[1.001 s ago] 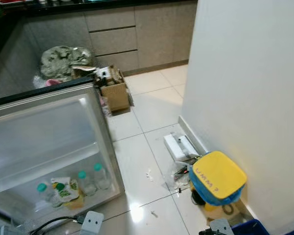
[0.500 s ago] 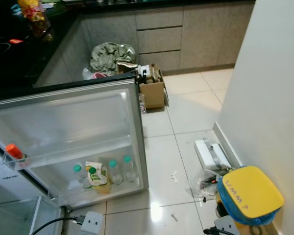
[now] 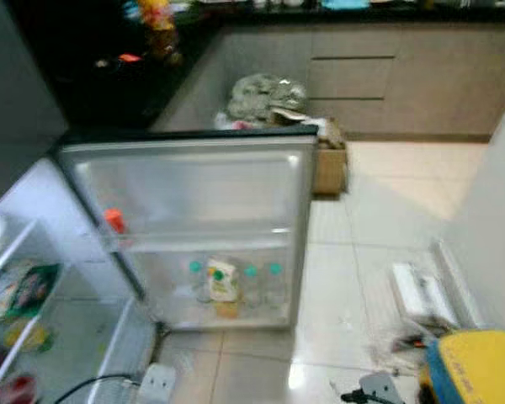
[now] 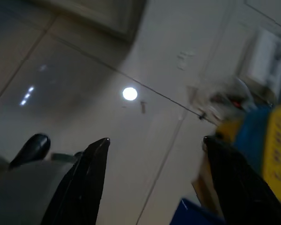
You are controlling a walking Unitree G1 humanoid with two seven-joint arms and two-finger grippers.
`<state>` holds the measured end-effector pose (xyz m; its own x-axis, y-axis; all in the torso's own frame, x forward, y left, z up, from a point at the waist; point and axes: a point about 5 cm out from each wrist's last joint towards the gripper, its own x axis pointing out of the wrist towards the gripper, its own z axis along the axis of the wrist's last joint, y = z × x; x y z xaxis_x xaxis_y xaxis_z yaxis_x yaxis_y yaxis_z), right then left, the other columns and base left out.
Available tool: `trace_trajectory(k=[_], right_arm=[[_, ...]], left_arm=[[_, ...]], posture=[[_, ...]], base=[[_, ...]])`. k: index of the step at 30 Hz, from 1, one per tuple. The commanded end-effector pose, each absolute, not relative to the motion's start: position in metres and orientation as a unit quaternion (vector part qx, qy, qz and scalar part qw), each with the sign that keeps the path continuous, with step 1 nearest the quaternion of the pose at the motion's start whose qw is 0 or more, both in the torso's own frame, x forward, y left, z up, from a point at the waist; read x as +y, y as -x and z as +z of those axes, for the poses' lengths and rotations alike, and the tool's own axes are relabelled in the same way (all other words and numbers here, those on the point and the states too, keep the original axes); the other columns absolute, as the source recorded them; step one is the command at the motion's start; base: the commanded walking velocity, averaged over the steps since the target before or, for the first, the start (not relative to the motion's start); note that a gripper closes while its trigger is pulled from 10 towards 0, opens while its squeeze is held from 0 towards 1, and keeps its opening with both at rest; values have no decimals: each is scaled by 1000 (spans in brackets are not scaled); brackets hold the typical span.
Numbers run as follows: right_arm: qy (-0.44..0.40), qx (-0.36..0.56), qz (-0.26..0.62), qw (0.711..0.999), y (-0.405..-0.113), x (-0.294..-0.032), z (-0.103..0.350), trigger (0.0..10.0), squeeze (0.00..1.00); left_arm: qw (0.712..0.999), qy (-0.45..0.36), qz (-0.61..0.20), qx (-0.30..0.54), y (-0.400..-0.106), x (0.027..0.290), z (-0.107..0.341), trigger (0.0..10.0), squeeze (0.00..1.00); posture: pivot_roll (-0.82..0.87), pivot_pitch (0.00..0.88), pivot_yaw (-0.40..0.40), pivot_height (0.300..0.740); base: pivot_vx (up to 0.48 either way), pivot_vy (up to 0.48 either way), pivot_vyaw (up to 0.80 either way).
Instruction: Restocking fridge
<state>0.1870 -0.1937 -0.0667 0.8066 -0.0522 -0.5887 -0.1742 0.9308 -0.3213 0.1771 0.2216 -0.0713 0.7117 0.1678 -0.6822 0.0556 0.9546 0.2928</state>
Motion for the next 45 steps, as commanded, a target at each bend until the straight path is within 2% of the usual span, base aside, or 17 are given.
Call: trace_trajectory(k=[1,26,35,45], right_arm=[[180,320,35,929,-180,-192,-71,10000,0],[181,320,33,929,-180,-194,-71,10000,0],[159,320,32,933,-179,-191,-71,10000,0],[156,320,34,934,-179,-190,-71,10000,0]], left_arm=[[907,-148,30,392,-171,222,-75,10000,0],[906,-150,27,396,-170,222,-76,10000,0],[907,-145,21,396,-171,221,-76,10000,0],[907,-147,13,395,-171,220,-76,10000,0]], posture=[[-94,115,25,740],[-96,109,26,740],[-97,114,27,740],[-97,116,27,740]], base=[[0,0,781],[0,0,779],[0,0,0],[0,-453,0]])
